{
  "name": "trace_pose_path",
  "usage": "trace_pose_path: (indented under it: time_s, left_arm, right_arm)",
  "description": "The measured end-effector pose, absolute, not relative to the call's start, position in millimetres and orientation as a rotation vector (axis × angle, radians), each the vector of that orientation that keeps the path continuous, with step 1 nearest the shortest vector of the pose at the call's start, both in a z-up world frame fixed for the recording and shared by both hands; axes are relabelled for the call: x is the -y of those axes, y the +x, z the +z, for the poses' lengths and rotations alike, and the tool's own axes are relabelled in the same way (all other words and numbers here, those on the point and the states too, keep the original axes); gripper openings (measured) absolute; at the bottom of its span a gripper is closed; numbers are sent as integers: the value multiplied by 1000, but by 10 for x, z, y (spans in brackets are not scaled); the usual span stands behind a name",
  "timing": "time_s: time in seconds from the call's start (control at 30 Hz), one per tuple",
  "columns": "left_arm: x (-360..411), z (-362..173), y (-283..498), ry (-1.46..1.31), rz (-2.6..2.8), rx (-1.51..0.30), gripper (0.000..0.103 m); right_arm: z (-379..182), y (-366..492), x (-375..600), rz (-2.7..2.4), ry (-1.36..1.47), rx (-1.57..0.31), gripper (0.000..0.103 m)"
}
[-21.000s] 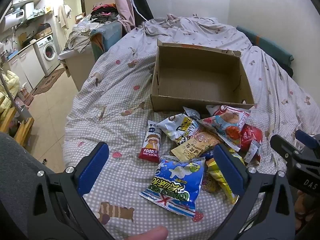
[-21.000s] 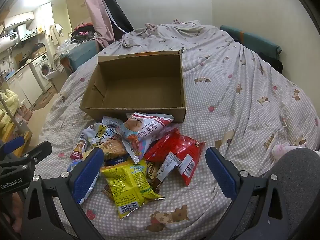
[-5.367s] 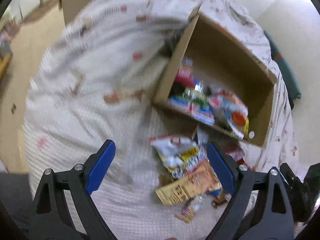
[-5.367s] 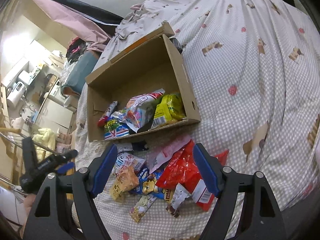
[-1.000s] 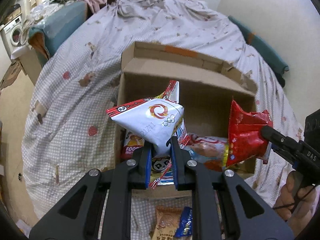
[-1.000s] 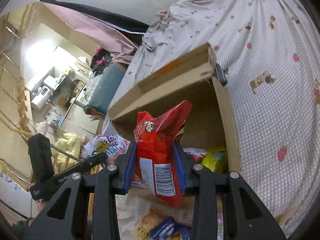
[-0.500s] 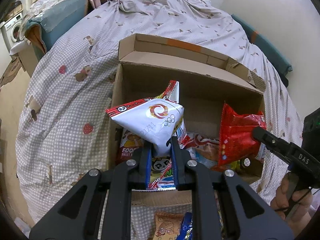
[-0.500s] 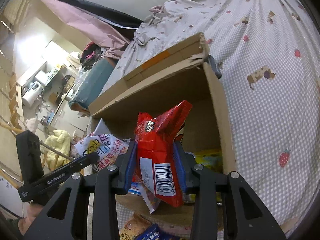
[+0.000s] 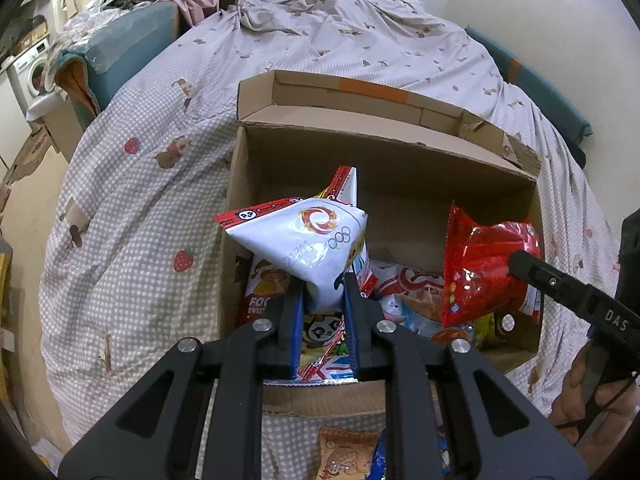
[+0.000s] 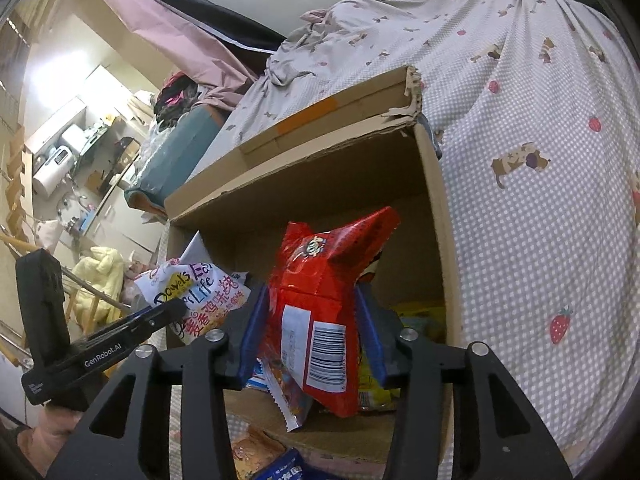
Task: Organize snacks
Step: 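Open both tools to drop the bags into the box, then move both tools back toward the remaining snacks beside the box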
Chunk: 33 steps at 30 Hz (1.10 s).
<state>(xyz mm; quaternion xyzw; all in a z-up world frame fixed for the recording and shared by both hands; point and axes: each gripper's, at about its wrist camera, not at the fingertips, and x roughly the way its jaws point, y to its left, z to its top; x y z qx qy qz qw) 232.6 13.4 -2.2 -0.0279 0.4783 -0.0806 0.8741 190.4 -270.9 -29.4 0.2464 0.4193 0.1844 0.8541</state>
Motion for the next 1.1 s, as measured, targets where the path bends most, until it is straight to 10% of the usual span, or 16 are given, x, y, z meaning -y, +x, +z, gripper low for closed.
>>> trace_pose_path:
  time_s: [0.27,0.5,1.1]
  left_arm:
    - [-96,21,2312,-14,-146,-965,17]
    - [-39,115,2248,1,-150,-912,76]
    - [-186,224,2022,-9,-122,-869,77]
  right_arm:
    - [-264,1888,2690,382,504,-860,77]
    - [-211,1874,2714,364,485,-829,92]
    - [-17,1637,2795,328,459,-793,92]
